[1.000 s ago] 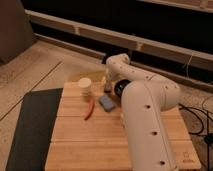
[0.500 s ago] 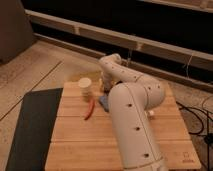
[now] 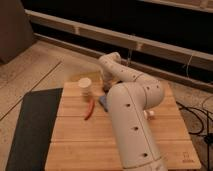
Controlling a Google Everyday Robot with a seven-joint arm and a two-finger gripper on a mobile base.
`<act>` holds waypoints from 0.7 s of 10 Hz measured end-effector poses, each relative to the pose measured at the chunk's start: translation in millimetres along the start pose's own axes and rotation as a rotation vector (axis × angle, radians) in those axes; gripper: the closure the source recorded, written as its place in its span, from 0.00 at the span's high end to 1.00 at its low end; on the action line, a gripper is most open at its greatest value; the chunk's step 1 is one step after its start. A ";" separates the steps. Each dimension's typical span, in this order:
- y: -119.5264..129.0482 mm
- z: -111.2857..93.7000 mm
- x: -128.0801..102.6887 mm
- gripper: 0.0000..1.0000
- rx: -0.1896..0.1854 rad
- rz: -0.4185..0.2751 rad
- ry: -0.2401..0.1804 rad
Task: Place the eraser on the white sponge
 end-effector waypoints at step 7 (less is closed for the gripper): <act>49.6 -62.8 27.7 0.00 -0.013 -0.035 -0.069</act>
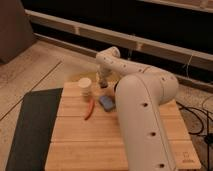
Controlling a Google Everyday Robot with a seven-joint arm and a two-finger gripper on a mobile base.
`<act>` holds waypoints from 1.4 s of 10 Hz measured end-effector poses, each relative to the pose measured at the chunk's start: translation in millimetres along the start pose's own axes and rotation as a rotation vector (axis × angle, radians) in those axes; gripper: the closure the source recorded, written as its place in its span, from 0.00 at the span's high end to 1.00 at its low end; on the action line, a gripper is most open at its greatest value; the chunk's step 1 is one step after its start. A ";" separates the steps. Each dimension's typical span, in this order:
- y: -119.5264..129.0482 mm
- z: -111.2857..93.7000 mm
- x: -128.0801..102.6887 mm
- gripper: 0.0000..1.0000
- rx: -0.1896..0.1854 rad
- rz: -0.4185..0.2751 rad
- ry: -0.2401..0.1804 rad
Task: Place the eraser on the white sponge
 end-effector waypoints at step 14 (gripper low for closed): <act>6.9 3.7 106.1 0.40 0.025 0.193 0.074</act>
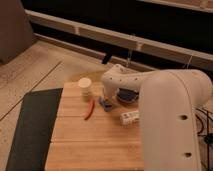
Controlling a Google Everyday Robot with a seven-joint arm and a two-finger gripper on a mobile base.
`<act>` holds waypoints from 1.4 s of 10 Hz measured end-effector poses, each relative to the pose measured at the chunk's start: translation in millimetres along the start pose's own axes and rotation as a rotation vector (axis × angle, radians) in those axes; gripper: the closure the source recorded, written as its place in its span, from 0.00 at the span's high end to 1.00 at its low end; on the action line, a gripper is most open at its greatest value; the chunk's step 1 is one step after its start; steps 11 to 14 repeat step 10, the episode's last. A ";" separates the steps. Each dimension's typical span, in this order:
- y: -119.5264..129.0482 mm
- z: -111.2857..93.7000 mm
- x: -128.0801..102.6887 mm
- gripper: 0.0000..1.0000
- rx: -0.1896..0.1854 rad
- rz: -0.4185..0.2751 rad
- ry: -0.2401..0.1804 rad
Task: Place the eraser on the white sponge
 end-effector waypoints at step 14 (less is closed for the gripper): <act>23.6 1.3 4.7 0.71 -0.016 -0.050 0.042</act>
